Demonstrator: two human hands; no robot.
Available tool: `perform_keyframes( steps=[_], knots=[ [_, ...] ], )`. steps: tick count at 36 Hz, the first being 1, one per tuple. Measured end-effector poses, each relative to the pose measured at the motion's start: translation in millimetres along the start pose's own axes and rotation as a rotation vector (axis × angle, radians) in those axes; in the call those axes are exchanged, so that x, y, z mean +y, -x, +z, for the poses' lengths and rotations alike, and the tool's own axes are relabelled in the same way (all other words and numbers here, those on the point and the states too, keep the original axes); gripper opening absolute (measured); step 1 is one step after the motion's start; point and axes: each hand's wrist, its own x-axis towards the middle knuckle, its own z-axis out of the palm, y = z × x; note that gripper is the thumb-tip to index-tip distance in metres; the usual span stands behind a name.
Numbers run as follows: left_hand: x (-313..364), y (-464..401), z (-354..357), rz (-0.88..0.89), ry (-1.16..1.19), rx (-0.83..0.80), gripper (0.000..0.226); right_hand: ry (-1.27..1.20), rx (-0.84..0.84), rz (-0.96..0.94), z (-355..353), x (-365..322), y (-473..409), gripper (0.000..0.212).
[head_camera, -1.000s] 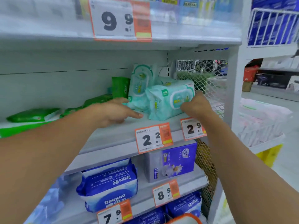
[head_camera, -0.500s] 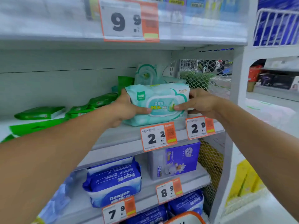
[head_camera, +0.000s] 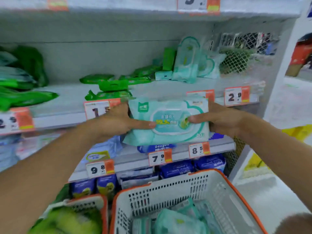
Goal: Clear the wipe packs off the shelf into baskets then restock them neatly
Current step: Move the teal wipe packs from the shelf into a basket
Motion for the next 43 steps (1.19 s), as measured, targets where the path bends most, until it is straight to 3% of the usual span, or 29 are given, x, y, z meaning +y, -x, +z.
perform_keyframes(
  steps=[3,7,10,12,15,18,21,24,26,29,34,39,43],
  knots=[
    [-14.6,12.6,8.6,-0.028,0.044,0.021,0.043,0.036,-0.014,0.067,6.1,0.4,3.1,0.094],
    [-15.9,19.1,6.7,-0.091,0.012,-0.036,0.044,0.047,-0.034,0.148,4.9,-2.4,5.1,0.100],
    [-11.0,20.5,8.5,-0.202,-0.001,-0.140,0.028,0.129,-0.052,0.246,-2.0,0.2,11.7,0.083],
    [-3.9,14.6,7.5,-0.291,-0.134,-0.158,0.028,0.276,-0.003,0.310,-7.2,-2.0,14.9,0.063],
    [15.0,-13.4,-4.4,-0.186,-0.273,0.083,0.031,0.438,0.285,0.238,-16.5,-19.5,9.4,0.040],
    [41.9,-51.1,-10.7,0.092,-0.448,0.338,0.028,0.382,0.665,-0.087,-25.4,-52.0,-8.9,0.027],
    [50.8,-89.2,-10.8,0.094,-0.890,0.247,0.044,0.481,0.874,-0.268,-36.0,-84.0,-43.8,0.036],
    [38.0,-123.3,-16.1,-0.100,-1.076,0.060,0.058,0.428,0.829,-0.104,-47.1,-100.8,-85.4,0.078],
    [27.0,-139.0,-18.4,-0.177,-1.120,-0.041,0.055,0.301,0.729,0.046,-57.9,-103.7,-110.1,0.087],
    [16.8,-151.3,-21.2,-0.217,-1.179,-0.111,0.051,0.147,0.660,0.153,-82.0,-100.5,-141.1,0.076],
    [21.7,-156.7,-24.7,-0.227,-1.215,-0.165,0.049,-0.031,0.562,0.200,-109.5,-92.4,-168.9,0.037],
    [21.9,-157.6,-25.4,-0.237,-1.206,-0.153,0.049,-0.102,0.584,0.161,-122.9,-82.6,-179.3,0.050],
    [26.2,-156.3,-24.8,-0.268,-1.137,-0.171,0.049,-0.226,0.539,0.169,-112.5,-80.6,-176.4,0.047]
  ],
)
